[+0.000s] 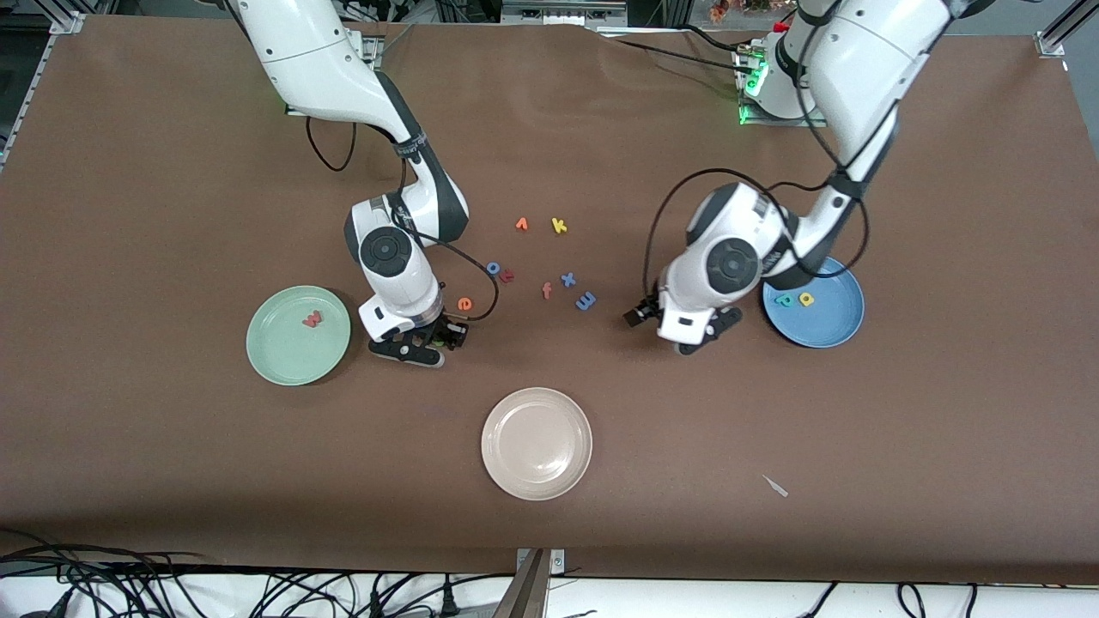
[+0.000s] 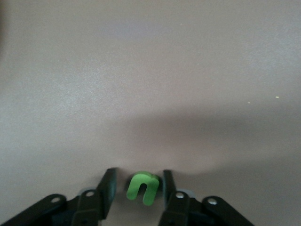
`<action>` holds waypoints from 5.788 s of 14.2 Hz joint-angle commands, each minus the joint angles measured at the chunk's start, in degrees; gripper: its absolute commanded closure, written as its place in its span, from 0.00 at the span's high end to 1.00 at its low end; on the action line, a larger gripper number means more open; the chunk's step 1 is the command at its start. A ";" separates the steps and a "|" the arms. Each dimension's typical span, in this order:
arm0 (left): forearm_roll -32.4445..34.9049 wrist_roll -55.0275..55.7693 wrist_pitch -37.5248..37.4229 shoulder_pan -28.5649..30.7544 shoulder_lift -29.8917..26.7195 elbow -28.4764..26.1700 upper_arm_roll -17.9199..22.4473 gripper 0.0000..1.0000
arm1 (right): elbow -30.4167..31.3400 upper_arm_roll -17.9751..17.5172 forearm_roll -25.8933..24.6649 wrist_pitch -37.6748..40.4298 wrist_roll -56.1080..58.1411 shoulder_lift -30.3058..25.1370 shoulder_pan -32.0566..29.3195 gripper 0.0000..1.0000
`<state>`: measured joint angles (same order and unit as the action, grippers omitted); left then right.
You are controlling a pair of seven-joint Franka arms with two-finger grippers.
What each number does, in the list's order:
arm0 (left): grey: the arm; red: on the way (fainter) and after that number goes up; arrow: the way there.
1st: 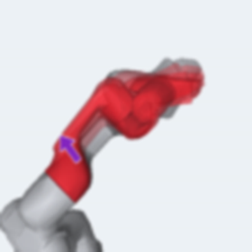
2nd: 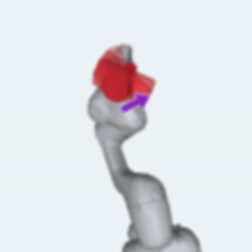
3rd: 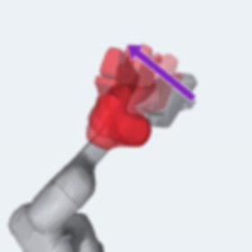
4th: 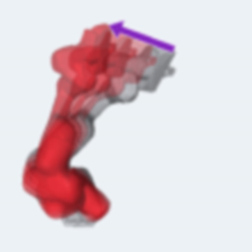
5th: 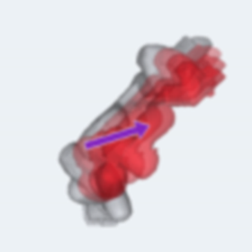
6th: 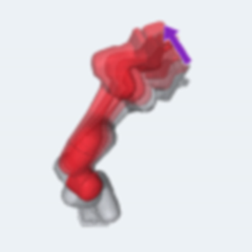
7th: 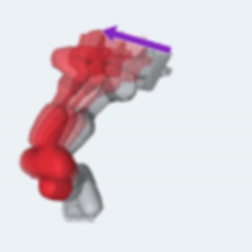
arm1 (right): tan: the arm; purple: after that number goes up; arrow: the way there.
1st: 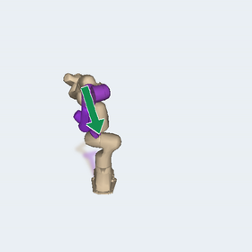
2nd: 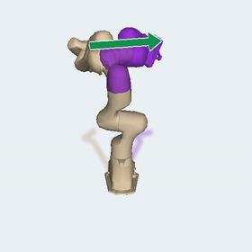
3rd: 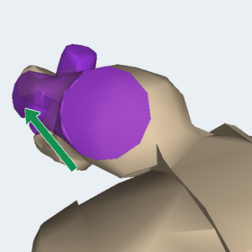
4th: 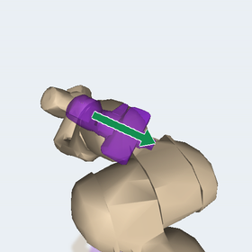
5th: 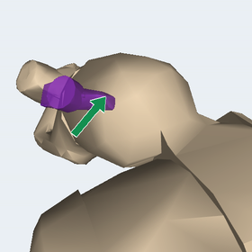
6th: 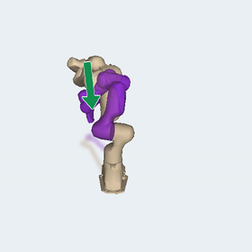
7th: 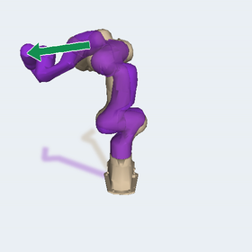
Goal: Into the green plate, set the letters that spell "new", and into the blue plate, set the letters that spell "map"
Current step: 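Grasp the green n with the right gripper while the left gripper returns, then drop the n on the green plate while the left gripper grasps the m, then drop the m on the blue plate while the right gripper reaches the e, then grasp the orange e with the right gripper while the left gripper retracts, then place the orange e on the green plate with the right gripper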
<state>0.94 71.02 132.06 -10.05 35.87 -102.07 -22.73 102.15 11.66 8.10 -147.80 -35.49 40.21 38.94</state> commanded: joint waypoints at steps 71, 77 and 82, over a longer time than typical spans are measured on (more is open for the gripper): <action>0.03 -72.16 -35.91 20.43 -27.60 7.23 15.17 1.00 | 11.40 11.35 1.83 4.33 6.26 -10.40 12.04 0.17; -0.84 -72.16 -38.36 17.00 -33.50 7.15 15.44 1.00 | 9.37 27.35 2.79 17.11 38.61 -12.70 11.78 0.17; -1.38 -72.34 -40.57 17.79 -33.68 7.76 15.35 1.00 | 15.26 28.33 3.84 6.32 50.40 -12.70 6.96 0.22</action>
<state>1.42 0.30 92.20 7.65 3.52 -93.34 -8.07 114.57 39.98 10.24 -136.76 9.16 27.75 47.98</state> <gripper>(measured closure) 0.000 0.714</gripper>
